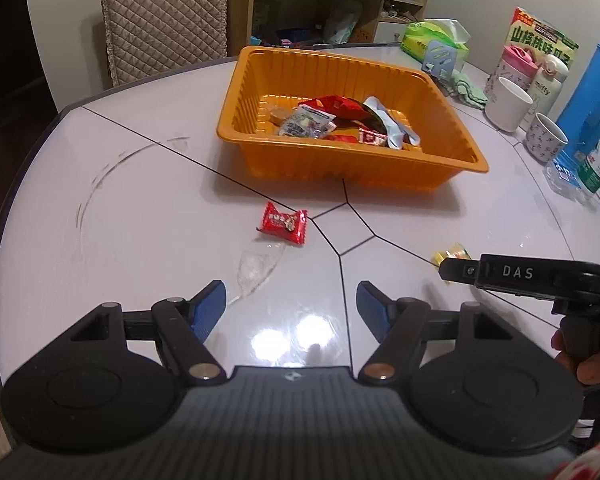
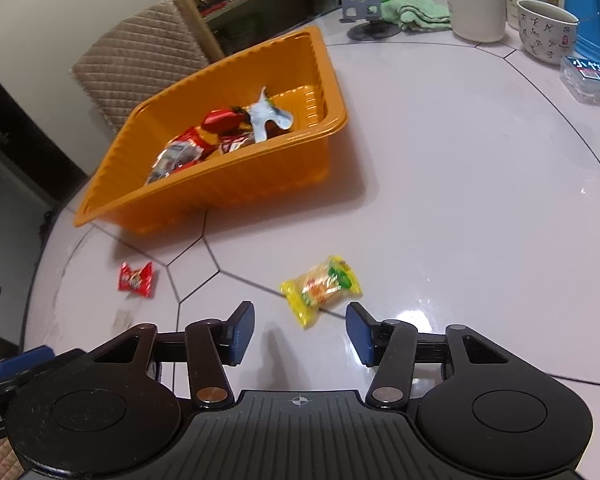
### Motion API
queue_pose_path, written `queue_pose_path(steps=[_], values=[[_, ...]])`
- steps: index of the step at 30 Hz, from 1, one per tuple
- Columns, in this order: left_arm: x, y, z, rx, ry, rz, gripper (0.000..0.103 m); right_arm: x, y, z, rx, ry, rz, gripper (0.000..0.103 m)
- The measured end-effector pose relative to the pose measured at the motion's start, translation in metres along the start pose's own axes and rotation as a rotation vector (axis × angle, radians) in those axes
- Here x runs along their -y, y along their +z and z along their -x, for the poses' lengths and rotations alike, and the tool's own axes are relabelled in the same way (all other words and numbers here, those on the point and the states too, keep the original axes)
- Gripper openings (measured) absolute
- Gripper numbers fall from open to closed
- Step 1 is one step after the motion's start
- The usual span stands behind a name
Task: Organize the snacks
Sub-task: 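Grasp the yellow-green wrapped candy with the right tool while the left tool approaches the small red candy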
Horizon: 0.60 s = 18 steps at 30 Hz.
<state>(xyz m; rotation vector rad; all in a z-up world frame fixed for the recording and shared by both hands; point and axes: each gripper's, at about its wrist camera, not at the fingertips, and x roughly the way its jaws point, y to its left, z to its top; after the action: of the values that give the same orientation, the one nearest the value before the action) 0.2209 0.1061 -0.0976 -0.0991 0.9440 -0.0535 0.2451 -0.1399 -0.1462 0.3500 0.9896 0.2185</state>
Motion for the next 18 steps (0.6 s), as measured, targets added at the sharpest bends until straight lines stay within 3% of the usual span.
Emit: queue_pose_path(steps=[9,18], values=[[-0.008,0.008,-0.016,-0.008,0.006,0.019,0.069,-0.012,0.008,-0.019,0.031,-0.045,0.079,0.046],[-0.005,0.015,-0.037,-0.011,0.000,0.008,0.069,-0.030,-0.001,-0.030,0.064,-0.144,0.289,0.023]])
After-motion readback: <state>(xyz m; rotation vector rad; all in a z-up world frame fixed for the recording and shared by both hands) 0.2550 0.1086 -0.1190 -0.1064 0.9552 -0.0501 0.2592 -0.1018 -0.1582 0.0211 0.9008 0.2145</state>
